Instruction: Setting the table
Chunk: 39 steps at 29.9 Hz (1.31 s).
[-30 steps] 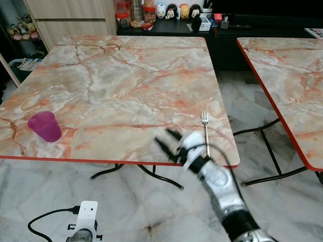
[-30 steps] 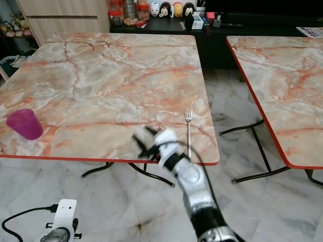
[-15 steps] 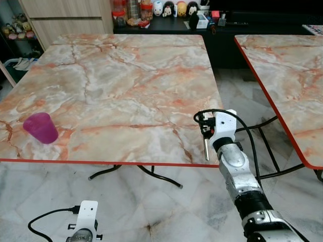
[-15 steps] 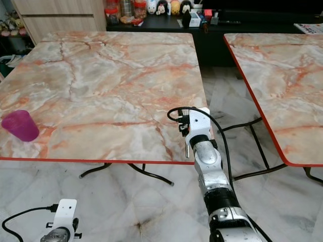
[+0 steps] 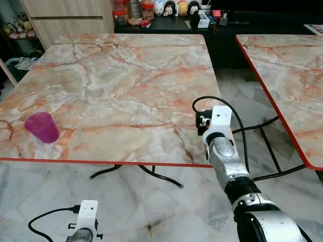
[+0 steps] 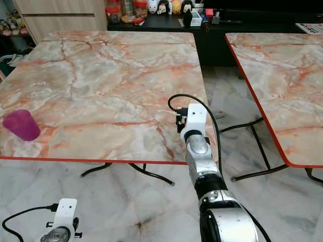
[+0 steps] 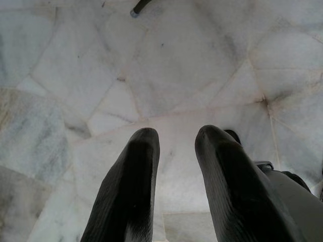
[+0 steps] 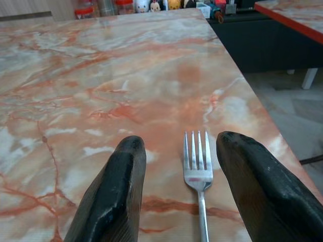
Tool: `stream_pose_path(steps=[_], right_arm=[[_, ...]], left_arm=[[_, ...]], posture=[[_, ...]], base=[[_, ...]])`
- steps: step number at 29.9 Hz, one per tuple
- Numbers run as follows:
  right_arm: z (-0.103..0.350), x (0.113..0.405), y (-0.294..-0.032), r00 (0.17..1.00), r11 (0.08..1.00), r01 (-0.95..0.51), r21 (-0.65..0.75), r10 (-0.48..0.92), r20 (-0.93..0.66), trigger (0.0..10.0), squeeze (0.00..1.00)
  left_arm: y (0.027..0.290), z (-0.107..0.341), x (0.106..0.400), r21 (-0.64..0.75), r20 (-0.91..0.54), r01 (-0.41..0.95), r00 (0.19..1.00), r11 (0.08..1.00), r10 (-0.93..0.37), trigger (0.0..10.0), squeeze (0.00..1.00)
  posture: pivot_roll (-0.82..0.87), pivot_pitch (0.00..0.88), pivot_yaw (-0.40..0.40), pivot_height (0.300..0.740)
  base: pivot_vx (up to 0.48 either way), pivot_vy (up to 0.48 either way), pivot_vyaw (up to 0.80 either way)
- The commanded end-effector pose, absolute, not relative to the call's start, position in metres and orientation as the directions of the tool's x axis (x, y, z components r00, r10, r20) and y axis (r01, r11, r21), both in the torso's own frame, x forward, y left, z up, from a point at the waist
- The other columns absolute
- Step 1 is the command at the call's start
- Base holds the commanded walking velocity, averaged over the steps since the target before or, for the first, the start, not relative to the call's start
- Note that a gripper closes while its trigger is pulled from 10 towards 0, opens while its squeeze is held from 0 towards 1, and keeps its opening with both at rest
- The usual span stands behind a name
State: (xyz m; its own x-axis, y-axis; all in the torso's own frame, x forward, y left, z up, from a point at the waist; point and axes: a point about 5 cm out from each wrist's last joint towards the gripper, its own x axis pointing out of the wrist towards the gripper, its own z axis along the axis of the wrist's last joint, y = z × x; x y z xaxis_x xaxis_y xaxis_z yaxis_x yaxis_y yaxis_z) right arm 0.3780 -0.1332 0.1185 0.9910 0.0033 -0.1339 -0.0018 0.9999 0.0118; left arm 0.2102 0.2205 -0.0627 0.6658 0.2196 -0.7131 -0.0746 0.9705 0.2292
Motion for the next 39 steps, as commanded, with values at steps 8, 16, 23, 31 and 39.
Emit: stream_pose_path(steps=[8, 16, 23, 31, 39], right_arm=[[0.108, 0.377, -0.138, 0.979, 0.999, 0.04, 0.011, -0.037, -0.2, 10.0, 0.0], [0.099, 0.374, -0.145, 0.967, 0.996, 0.077, 0.044, -0.064, -0.245, 10.0, 0.0], [0.094, 0.372, -0.152, 0.961, 0.991, 0.116, 0.068, -0.094, -0.262, 10.0, 0.0], [0.085, 0.367, -0.158, 0.947, 0.988, 0.142, 0.06, -0.117, -0.3, 10.0, 0.0], [0.084, 0.368, -0.157, 0.949, 0.99, 0.122, 0.069, -0.095, -0.302, 10.0, 0.0]], left_arm=[[0.221, -0.068, 0.202, 0.216, -0.736, -0.082, 0.641, 0.973, 0.217, 10.0, 0.0], [0.221, -0.068, 0.201, 0.214, -0.74, -0.078, 0.638, 0.974, 0.214, 10.0, 0.0], [0.22, -0.068, 0.201, 0.213, -0.742, -0.077, 0.636, 0.974, 0.212, 10.0, 0.0], [0.218, -0.071, 0.198, 0.198, -0.753, -0.08, 0.625, 0.977, 0.205, 10.0, 0.0], [0.218, -0.071, 0.198, 0.2, -0.75, -0.097, 0.626, 0.975, 0.216, 10.0, 0.0]], posture=[[0.02, 0.074, -0.006, 0.74], [0.02, 0.067, -0.007, 0.74], [0.02, 0.084, -0.006, 0.74], [0.02, 0.101, -0.008, 0.74], [0.03, 0.11, -0.016, 0.74]], base=[[0.0, 0.0, 0.0], [0.0, 0.0, 0.0], [0.0, 0.0, 0.0], [0.0, 0.0, 0.0], [0.0, 0.0, 0.0]])
